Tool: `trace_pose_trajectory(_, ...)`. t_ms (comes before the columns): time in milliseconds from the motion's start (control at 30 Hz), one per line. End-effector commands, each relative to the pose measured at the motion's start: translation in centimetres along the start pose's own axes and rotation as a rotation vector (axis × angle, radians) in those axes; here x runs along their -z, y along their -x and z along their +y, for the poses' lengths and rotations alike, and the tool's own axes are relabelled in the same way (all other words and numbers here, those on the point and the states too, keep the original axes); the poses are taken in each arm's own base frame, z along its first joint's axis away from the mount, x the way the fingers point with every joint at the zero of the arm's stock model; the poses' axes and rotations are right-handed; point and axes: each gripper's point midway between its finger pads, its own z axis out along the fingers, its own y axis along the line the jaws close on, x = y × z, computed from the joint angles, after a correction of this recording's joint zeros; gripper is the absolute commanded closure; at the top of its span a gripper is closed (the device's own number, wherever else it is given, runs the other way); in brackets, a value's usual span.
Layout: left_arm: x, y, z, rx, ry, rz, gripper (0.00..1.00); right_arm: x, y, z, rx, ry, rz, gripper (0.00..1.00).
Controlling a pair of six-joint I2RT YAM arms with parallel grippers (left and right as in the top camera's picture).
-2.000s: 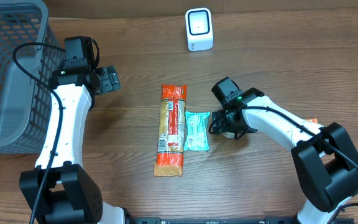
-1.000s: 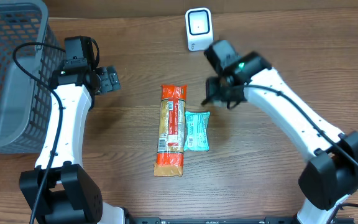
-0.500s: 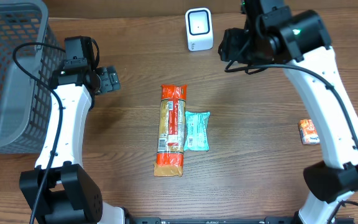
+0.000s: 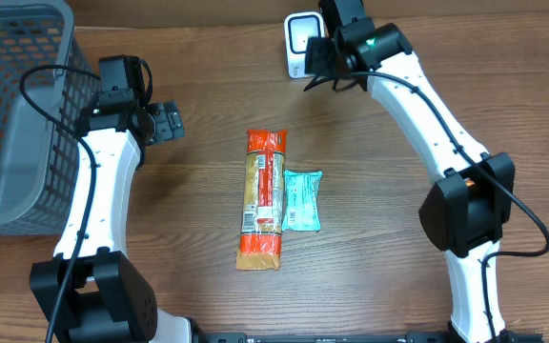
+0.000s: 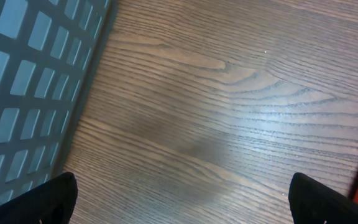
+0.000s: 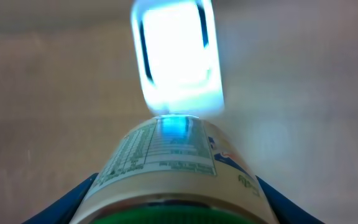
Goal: Scan the item barcode
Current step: 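Carry the jar up and back toward the white scanner, then hold the jar's label in front of the scanner window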
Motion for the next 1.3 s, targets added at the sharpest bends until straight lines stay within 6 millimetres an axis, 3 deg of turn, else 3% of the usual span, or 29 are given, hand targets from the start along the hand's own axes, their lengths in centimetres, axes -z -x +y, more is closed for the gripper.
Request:
trace_pose_trajectory(0, 0.3, 0.6, -0.1, 0.002, 0.001, -0.017, 0.00, 1.6, 4.1, 1.3, 0.024, 0.023, -0.160, 0.73)
trace_pose_trajectory(167, 0.3, 0.6, -0.1, 0.003, 0.001, -0.017, 0.00, -0.2, 6.6, 2.2, 0.039, 0.053, -0.292, 0.74)
trace_pose_trajectory(367, 0.3, 0.6, -0.1, 0.002, 0.002, -0.016, 0.00, -4.9, 7.0, 1.0, 0.019, -0.002, -0.378, 0.74)
trace_pose_trajectory(533, 0.3, 0.6, 0.0, 0.004, 0.002, -0.016, 0.00, -7.5, 7.6, 1.3, 0.002, 0.034, -0.457, 0.75)
trace_pose_trajectory(767, 0.3, 0.6, 0.0, 0.004, 0.002, -0.016, 0.00, -8.4, 8.5, 1.9, -0.074, 0.094, -0.535, 0.75)
trace_pose_trajectory(1067, 0.3, 0.6, -0.1, 0.003, 0.002, -0.016, 0.00, -11.3, 7.9, 1.5, -0.073, 0.113, -0.581, 0.75)
trace_pose_trajectory(1267, 0.3, 0.6, 0.0, 0.004, 0.002, -0.016, 0.00, -11.1, 8.4, 1.8, -0.079, 0.132, -0.618, 0.75)
